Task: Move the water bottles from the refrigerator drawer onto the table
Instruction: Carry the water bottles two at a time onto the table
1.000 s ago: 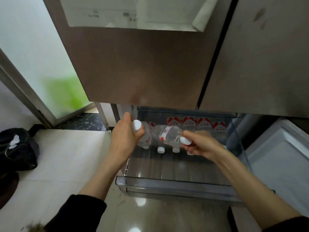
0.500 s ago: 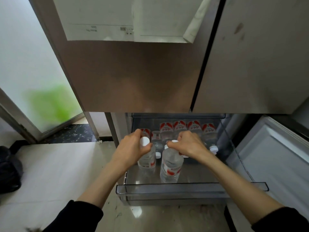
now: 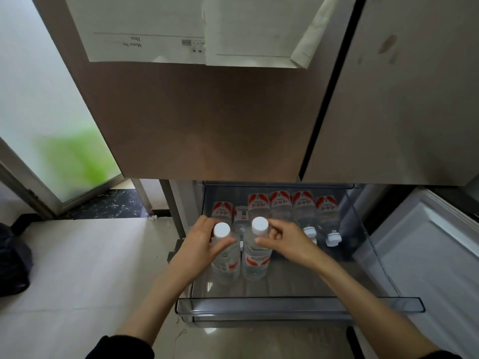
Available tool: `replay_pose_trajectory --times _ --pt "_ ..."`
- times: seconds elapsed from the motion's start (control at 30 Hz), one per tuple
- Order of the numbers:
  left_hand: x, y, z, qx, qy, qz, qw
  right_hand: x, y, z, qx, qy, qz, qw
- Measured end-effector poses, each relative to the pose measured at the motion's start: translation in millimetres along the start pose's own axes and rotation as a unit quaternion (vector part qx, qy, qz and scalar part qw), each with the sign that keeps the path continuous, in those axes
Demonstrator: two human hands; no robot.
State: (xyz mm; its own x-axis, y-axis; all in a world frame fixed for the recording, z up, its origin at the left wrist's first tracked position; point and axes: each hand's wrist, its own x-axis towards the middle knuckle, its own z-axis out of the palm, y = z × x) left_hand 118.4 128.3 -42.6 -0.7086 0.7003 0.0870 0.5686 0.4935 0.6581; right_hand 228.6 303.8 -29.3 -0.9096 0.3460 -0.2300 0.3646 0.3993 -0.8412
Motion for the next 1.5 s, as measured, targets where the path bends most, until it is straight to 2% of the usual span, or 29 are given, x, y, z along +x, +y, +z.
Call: replay_pose_trajectory --times 0.03,0.17,0.37,0.53,0.73,0.93,1.03,1.2,1.5 --pt "-3.0 -3.1 -0.6 -0.004 -0.007 -0.005 1.0 -1.3 3.7 1.6 -0.004 0.002 -0.007 1.0" --pt "-8.8 -14.3 -3.5 -0.081 -0.013 -0.015 0.996 3.6 17.1 4.5 -0.033 0.091 -0.036 0.995" --pt "-14.9 -17.0 7.8 -0.209 0.024 -0.068 0.975 5.9 20.9 13.2 0.009 0.057 -0.065 0.996" --pt "-17.1 -9.1 16.8 -0.19 0.102 -0.095 0.972 11.1 23.9 17.1 0.007 0.061 -0.087 0.994" --pt "-26.1 1.3 12.2 -0.146 0.206 -0.102 0.962 11.4 12.9 16.7 -0.008 0.078 -0.157 0.985" --pt "-47.1 23.7 -58.6 -0.174 0.363 -0.103 0.91 2.6 -61.4 18.6 0.026 0.102 -0.285 0.953" --pt "-71.0 36.6 -106.2 -0.16 0.413 -0.086 0.892 -9.1 -117.6 28.9 0.067 0.08 -0.338 0.935" --pt "-141.1 30.4 -173.7 -0.135 0.499 -0.11 0.849 -34.0 -190.4 84.2 0.071 0.012 -0.407 0.91" --pt "-364.1 -62.8 -238.9 -0.047 0.55 -0.24 0.799 -114.2 -257.8 302.7 0.076 -0.164 -0.398 0.899"
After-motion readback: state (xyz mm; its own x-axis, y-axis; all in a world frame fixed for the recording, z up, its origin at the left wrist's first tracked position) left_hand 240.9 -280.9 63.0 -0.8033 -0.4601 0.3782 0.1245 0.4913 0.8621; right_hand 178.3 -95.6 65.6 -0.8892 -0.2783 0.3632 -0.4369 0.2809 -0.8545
